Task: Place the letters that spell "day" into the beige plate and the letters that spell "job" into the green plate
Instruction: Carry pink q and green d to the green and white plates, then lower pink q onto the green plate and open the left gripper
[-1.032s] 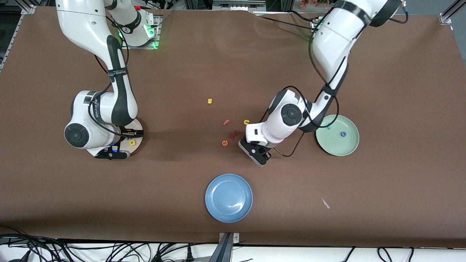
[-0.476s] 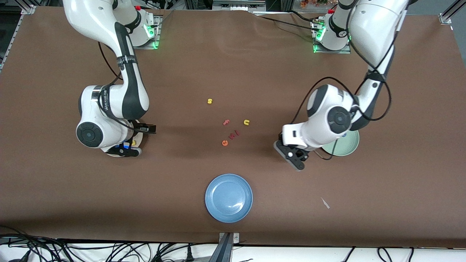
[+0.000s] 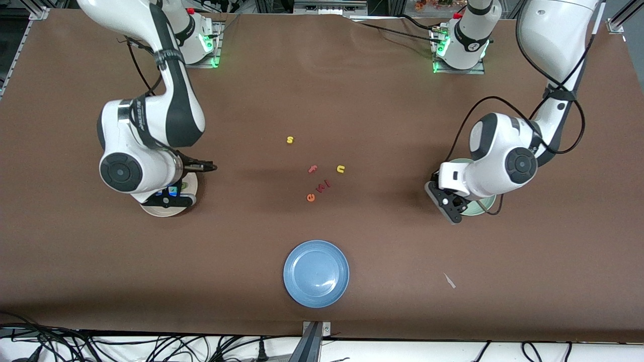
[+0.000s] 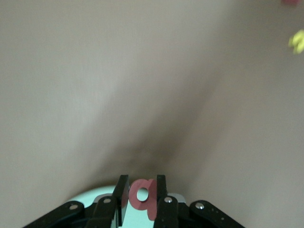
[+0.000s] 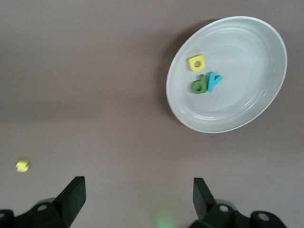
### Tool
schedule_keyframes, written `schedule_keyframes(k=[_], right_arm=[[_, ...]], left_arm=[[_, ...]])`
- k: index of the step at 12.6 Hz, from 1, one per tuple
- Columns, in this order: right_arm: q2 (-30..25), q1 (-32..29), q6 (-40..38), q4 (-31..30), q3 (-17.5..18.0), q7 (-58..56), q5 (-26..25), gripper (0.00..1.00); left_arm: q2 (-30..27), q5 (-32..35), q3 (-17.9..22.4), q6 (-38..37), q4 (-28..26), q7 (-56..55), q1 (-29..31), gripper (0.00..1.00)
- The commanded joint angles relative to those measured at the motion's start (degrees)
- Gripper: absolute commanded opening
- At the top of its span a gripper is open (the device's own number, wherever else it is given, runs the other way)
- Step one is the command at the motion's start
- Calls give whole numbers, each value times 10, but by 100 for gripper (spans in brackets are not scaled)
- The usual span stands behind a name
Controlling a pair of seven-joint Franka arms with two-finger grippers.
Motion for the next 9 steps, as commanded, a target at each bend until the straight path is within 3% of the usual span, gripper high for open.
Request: schedule_keyframes(k=[1,3,5,9], right_arm=[[-73,-113,8,-41,130,4,-43,100],[-131,-162,48,-84,182,1,-57,100],[-174,-202,84,-104,202,-21,-47,100],[-242,-217,63,-94,203,-21,-96,100]], left_arm=[[-31,11,25,9,-52,57,9,17],[-29,11,41,28,-72,60,9,17],[-26,18,47,61,-92,60,10,17],[-6,32,48,120,-105,59,9,17]])
